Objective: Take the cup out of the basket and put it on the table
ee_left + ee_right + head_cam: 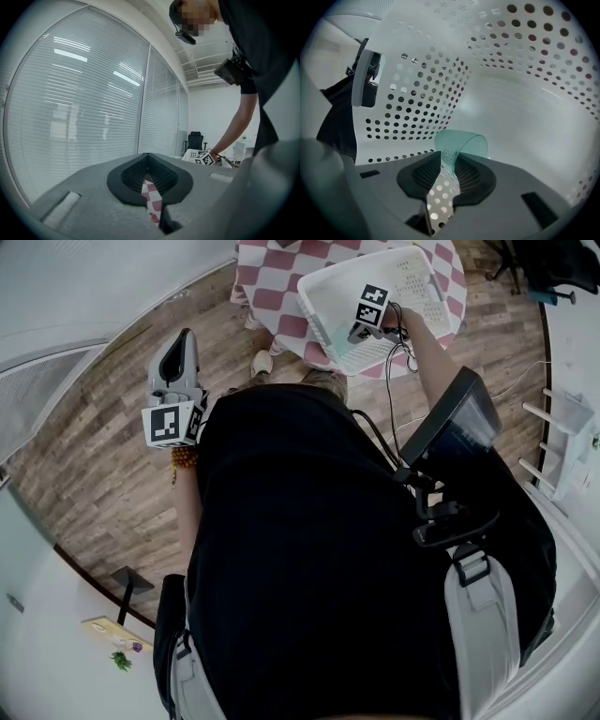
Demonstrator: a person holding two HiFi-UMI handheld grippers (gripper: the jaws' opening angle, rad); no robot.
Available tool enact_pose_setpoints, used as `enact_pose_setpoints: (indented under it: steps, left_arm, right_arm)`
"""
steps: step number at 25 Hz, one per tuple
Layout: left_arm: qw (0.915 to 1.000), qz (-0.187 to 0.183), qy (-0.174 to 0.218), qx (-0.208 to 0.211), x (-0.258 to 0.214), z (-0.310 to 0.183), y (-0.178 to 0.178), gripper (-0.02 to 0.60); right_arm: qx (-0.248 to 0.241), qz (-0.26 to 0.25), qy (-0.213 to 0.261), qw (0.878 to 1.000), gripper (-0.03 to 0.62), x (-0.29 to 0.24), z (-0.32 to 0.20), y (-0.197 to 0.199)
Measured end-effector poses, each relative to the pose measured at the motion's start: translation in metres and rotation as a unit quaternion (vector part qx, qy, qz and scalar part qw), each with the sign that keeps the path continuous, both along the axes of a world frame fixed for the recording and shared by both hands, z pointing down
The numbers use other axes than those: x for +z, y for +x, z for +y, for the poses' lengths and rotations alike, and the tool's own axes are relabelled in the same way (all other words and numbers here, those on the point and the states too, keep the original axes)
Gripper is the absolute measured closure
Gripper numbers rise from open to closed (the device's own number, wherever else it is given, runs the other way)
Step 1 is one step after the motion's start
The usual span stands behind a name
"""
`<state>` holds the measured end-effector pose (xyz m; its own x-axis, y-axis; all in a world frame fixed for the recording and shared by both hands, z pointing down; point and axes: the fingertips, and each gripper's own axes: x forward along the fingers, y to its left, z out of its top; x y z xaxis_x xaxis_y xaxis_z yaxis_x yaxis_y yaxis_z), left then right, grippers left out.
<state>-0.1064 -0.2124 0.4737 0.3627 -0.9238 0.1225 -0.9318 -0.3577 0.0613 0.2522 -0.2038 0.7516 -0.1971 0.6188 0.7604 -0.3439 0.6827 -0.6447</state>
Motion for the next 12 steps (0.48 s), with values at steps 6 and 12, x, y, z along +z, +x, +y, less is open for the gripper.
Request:
enact_pose_setpoints:
  steps: [6, 12]
  left_arm:
    - [0.9997, 0.021, 0.006, 0.004, 0.0024, -0.0032, 0.0036, 0.575]
    - [0.9998, 0.016, 0.005, 0.011, 0.0089, -0.0094, 0.0040, 0.575]
  right_arm:
    - [0.009, -0.007, -0.012, 1.000, 0.523, -0.0032, 0.0015, -0.0048]
    - [0.018, -0.017, 0.000, 1.000, 0.542, -0.0052, 0.0005, -0.0075]
